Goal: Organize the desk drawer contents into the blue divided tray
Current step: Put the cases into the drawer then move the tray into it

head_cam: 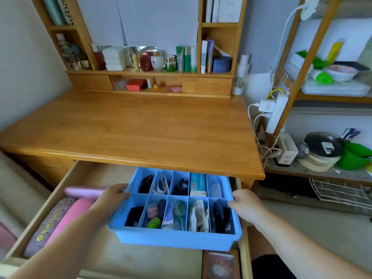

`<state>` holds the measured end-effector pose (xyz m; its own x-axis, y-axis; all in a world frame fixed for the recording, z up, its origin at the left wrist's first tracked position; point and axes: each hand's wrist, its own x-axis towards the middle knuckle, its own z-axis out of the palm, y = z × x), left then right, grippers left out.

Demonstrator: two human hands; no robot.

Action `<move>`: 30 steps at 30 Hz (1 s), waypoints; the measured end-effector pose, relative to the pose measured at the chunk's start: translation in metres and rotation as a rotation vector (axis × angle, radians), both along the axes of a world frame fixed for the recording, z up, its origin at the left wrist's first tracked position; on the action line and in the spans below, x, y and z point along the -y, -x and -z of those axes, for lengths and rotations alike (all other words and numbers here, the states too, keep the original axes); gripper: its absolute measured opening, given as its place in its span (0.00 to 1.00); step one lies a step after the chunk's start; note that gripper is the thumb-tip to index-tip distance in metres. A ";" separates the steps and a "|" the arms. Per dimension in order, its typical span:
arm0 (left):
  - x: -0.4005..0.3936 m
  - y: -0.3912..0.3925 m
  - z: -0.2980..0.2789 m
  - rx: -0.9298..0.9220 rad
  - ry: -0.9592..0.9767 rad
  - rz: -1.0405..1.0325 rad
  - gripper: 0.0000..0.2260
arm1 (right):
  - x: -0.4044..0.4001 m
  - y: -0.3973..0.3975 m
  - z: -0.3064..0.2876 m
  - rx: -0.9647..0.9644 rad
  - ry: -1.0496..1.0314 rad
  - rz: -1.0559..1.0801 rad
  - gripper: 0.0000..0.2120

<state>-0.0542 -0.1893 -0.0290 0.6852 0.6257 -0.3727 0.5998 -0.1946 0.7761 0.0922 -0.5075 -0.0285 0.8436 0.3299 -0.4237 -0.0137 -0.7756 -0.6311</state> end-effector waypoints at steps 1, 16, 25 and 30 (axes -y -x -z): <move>-0.002 -0.009 0.005 0.010 -0.011 -0.005 0.13 | -0.003 -0.006 0.006 0.067 0.077 -0.038 0.06; -0.001 -0.032 0.060 -0.012 -0.218 0.041 0.21 | 0.013 0.000 0.051 0.684 0.351 -0.171 0.19; 0.014 0.009 0.057 -0.111 -0.455 0.276 0.22 | 0.023 0.036 0.041 0.696 0.248 -0.297 0.11; 0.008 0.090 0.039 -0.080 -0.453 0.493 0.18 | 0.005 0.105 0.029 0.097 -0.058 -0.689 0.10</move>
<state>-0.1442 -0.1971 -0.0678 0.9119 0.3534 -0.2085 0.4097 -0.7562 0.5102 -0.0126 -0.5120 -0.0575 0.4673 0.8230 -0.3229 0.5275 -0.5527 -0.6452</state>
